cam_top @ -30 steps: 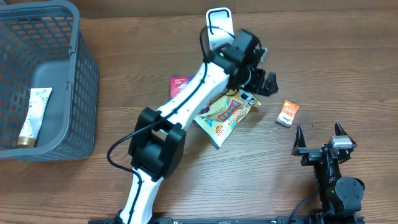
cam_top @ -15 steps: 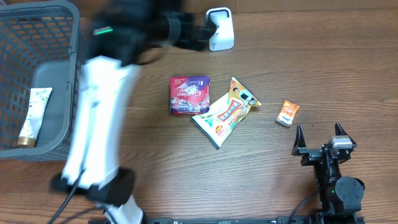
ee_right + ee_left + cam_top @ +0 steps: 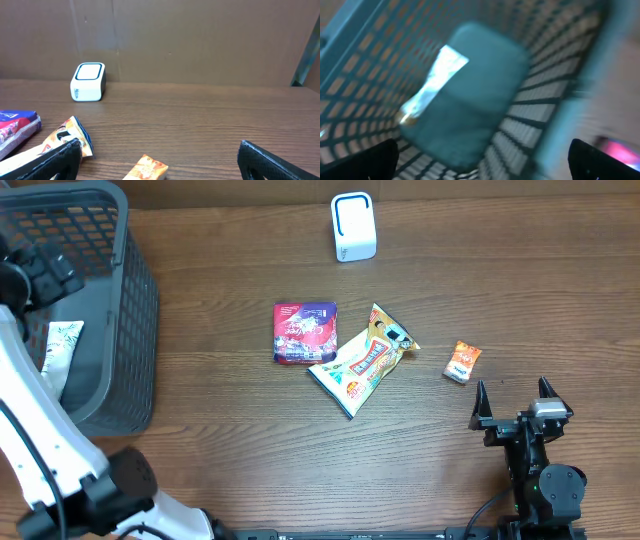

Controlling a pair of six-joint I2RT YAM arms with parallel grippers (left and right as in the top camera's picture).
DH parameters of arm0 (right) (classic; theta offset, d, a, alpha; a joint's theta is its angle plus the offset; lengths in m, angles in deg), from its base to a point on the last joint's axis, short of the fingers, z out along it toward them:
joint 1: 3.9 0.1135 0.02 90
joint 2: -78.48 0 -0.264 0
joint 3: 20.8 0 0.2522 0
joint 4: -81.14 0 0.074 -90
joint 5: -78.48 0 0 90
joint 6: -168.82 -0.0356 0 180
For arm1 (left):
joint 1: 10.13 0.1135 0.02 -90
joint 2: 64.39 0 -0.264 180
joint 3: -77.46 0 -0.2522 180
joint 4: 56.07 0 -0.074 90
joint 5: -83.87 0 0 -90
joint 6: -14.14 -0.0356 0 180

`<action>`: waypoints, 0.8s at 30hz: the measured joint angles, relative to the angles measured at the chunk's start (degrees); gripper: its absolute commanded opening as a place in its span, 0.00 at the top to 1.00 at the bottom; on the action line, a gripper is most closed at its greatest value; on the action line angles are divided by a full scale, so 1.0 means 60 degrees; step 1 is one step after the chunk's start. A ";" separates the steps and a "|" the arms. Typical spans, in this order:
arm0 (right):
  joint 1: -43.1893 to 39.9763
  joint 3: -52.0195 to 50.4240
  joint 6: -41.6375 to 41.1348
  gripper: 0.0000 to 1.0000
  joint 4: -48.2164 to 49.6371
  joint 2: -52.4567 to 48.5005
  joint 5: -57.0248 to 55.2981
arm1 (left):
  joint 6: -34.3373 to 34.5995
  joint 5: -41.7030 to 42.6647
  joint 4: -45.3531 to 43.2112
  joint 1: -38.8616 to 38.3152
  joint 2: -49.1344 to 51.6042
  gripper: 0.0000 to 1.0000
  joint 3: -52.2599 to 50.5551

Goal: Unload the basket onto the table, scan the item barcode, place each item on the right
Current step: 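Reach the left gripper into the basket and grasp the white Pantene tube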

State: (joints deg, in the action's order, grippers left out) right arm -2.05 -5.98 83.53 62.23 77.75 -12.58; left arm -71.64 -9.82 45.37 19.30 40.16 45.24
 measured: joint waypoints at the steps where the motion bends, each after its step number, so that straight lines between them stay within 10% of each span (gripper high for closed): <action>1: 0.0000 0.0000 -0.0004 0.00 0.0000 0.0000 0.0000 | -0.0062 -0.0160 -0.0073 0.0084 0.0200 0.00 -0.0189; 24: 0.0004 0.0000 -0.0004 0.00 -0.0004 0.0000 0.0004 | -0.2361 -0.2000 -0.3045 0.0197 0.3734 0.03 -0.2102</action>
State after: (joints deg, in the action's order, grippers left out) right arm -2.03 -5.98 83.50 62.21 77.75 -12.55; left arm -85.80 -21.82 27.10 20.48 62.57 32.63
